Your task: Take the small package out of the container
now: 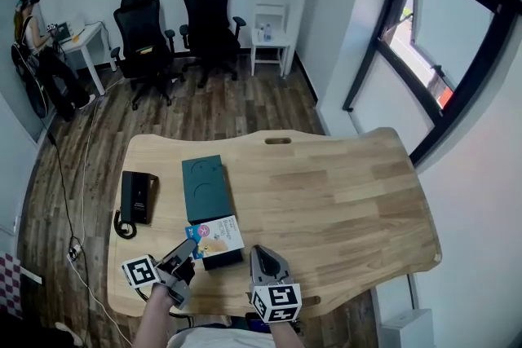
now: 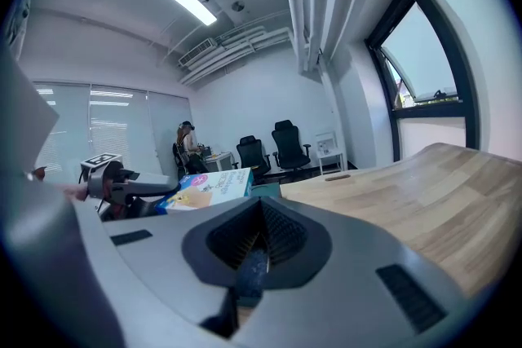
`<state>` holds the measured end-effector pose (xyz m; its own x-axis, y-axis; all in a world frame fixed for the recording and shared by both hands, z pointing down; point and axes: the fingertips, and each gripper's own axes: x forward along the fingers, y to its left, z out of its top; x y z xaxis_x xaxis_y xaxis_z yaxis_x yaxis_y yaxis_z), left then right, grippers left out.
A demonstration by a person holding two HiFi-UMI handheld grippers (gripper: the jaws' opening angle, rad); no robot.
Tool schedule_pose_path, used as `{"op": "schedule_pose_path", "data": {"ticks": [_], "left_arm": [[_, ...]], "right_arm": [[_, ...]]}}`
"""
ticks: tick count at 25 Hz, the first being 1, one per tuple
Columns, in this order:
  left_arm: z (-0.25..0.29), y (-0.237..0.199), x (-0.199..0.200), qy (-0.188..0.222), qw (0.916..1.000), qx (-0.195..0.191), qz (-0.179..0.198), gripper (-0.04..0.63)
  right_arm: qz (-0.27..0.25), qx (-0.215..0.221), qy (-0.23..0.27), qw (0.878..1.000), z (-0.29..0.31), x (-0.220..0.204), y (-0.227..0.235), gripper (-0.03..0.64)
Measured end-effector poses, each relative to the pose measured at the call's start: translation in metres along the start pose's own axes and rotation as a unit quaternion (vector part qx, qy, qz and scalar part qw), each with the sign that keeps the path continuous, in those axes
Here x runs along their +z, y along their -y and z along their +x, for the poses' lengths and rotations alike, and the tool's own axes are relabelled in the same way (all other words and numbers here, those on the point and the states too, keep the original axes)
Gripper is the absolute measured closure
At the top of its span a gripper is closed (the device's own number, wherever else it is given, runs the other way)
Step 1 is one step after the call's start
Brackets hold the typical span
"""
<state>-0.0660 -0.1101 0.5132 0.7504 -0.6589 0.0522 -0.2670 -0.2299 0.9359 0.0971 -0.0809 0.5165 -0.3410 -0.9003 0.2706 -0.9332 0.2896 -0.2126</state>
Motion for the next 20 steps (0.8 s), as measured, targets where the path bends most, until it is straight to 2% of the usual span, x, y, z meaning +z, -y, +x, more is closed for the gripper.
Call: {"op": "schedule_pose_path", "data": {"ticks": [9, 20], "left_arm": [[-0.008, 0.01, 0.003, 0.002, 1.0, -0.009, 0.004, 0.499], [-0.026, 0.011, -0.003, 0.004, 1.0, -0.008, 0.003, 0.499]], "right_arm": [[-0.015, -0.006, 0.025, 1.0, -0.008, 0.017, -0.006, 0.614], [-0.032, -0.002, 0.016, 0.999, -0.014, 0.009, -0.017, 0.614]]}}
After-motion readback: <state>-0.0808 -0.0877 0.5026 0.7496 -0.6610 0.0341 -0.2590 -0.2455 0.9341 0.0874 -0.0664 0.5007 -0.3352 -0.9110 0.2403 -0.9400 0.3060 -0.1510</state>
